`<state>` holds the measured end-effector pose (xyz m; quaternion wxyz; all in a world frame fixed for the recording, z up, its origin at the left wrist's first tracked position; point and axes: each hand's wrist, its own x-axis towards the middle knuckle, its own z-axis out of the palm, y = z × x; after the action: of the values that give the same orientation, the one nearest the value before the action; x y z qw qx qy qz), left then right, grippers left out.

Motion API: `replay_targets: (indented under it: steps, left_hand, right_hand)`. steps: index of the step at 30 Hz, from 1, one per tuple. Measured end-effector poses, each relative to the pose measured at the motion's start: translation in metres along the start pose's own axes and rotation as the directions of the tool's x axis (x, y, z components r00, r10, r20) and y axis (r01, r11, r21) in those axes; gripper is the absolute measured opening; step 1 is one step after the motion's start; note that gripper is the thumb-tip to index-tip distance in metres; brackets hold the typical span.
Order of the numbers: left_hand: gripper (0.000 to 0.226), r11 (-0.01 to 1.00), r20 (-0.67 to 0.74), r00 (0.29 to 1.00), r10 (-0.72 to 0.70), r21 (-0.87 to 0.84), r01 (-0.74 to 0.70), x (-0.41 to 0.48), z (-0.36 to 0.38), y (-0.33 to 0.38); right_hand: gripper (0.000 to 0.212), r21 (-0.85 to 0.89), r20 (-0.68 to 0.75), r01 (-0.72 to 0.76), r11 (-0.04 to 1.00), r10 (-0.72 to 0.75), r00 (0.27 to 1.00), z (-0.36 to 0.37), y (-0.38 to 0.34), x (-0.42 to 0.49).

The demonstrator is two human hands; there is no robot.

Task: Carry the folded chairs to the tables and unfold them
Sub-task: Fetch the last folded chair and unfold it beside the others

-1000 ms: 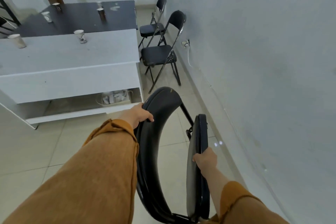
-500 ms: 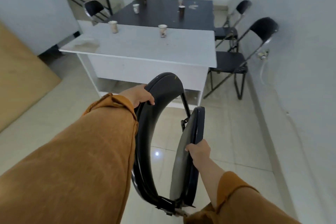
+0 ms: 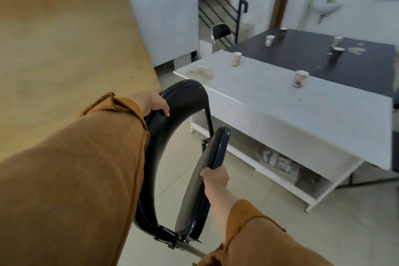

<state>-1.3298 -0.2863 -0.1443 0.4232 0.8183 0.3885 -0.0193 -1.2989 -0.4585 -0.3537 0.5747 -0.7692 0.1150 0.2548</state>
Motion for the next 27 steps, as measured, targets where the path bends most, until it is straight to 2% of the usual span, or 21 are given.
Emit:
replay_targets:
  steps: [8, 18, 27]
  left_hand:
    - [0.061, 0.994, -0.073, 0.991, -0.113, -0.011, 0.112, 0.104, -0.103, -0.044]
    - [0.065, 0.973, -0.047, 0.973, -0.227, 0.019, 0.228, 0.270, -0.230, -0.090]
    - [0.064, 0.956, -0.058, 0.958, -0.280, 0.078, 0.284, 0.447, -0.300, -0.084]
  right_hand:
    - [0.032, -0.085, 0.152, 0.063, 0.994, -0.049, 0.987, 0.135, -0.069, 0.054]
    - [0.026, -0.152, 0.185, 0.024, 0.988, 0.004, 0.983, 0.315, -0.150, 0.126]
    - [0.019, -0.125, 0.243, -0.018, 0.992, 0.048, 0.969, 0.448, -0.227, 0.247]
